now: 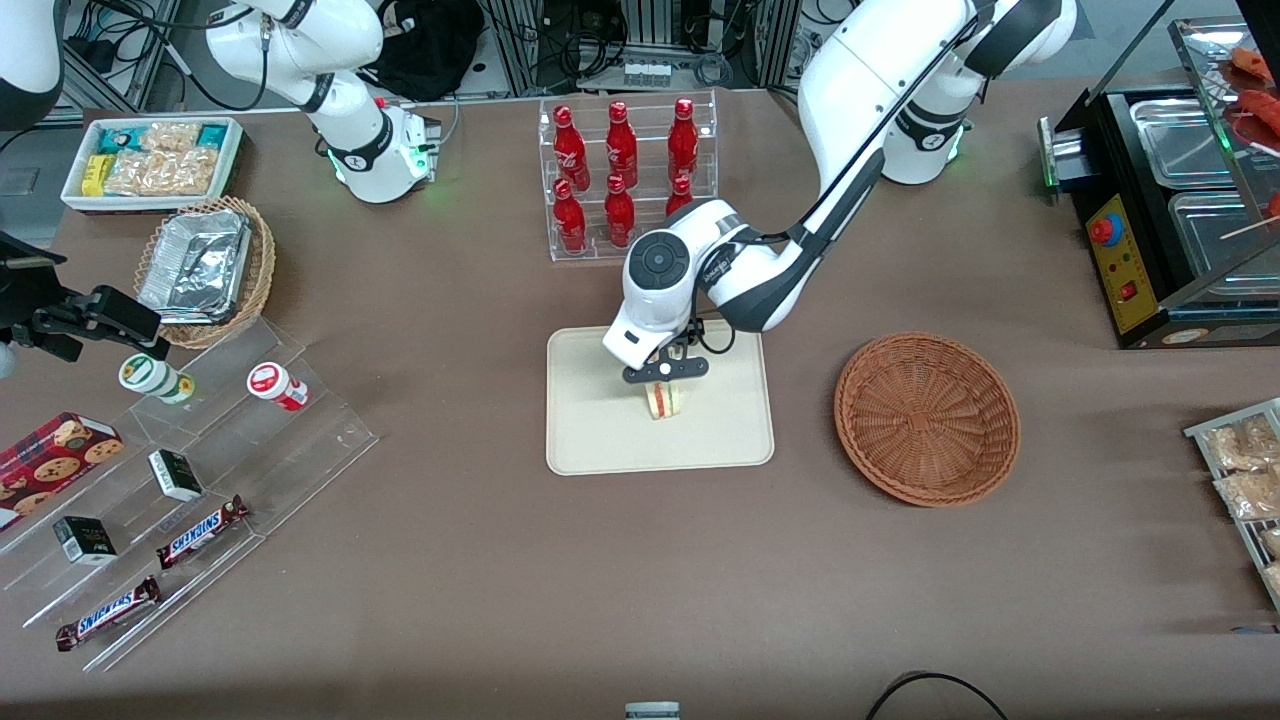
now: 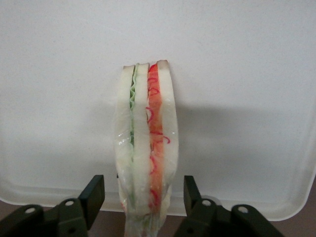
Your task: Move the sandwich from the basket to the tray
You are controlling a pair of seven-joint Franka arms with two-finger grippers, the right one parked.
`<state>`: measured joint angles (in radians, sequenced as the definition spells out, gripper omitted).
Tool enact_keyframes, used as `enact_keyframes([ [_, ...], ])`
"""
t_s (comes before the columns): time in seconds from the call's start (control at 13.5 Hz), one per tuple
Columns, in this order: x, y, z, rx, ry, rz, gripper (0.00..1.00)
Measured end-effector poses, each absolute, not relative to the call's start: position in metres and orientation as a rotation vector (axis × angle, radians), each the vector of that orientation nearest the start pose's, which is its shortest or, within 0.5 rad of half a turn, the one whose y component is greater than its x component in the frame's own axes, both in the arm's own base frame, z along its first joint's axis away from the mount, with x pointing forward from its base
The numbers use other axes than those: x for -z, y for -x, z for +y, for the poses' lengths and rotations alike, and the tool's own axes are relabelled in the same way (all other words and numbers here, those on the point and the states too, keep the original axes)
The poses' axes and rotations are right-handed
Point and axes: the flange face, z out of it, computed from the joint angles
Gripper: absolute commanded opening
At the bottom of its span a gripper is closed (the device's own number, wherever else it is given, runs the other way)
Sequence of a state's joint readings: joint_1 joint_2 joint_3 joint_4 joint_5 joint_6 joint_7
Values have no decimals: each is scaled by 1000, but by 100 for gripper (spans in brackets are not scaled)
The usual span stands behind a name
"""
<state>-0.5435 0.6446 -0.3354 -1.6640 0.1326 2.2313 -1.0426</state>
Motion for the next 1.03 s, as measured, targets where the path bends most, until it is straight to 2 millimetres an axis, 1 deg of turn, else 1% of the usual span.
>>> enact_keyframes([
  [0.07, -253, -456, -503, -153, 3152, -243, 99],
  [0.22, -279, -458, -498, -142, 3127, -303, 99],
  [0.44, -340, -467, -477, -107, 3096, -423, 99],
  [0.66, -401, -478, -441, -94, 3066, -526, 99],
  [0.89, -459, -489, -395, -91, 3039, -655, 99],
  [1.03, -493, -490, -363, -79, 3007, -700, 100],
])
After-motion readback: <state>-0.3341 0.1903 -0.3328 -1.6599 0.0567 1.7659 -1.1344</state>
